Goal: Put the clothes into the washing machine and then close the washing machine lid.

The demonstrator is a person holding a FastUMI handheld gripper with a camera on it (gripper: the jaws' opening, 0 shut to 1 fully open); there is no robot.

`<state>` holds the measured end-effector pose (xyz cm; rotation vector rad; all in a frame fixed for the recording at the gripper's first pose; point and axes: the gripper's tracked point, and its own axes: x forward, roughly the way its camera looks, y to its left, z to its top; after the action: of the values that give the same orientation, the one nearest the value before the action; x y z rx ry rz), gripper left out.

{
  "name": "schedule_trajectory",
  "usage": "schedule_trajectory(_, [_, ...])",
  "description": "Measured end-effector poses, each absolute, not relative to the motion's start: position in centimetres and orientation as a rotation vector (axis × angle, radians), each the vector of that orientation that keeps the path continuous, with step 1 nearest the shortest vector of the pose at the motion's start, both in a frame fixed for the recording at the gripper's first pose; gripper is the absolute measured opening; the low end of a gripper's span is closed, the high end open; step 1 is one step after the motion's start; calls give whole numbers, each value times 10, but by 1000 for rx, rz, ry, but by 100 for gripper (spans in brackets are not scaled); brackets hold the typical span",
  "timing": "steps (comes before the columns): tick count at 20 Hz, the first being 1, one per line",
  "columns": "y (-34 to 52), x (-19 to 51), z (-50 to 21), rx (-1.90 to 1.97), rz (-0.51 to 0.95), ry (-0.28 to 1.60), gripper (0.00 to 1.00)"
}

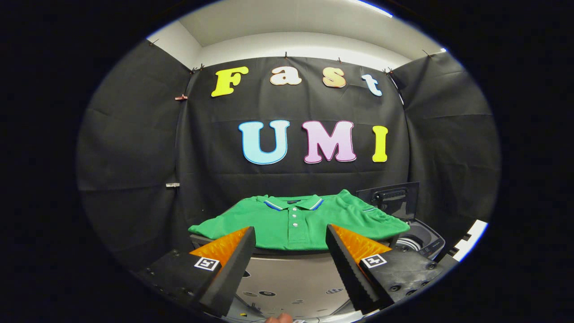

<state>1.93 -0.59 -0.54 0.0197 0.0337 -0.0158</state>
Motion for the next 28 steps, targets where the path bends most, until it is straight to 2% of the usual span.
schedule_trajectory(6, [-13, 35, 9, 56, -13, 58, 99])
schedule_trajectory(14, [-15, 120, 32, 70, -41, 160, 99])
schedule_trajectory(21, [-29, 192, -9, -13, -80, 442, 99])
schedule_trajectory(28, [-35, 227, -52, 1, -93, 782, 100])
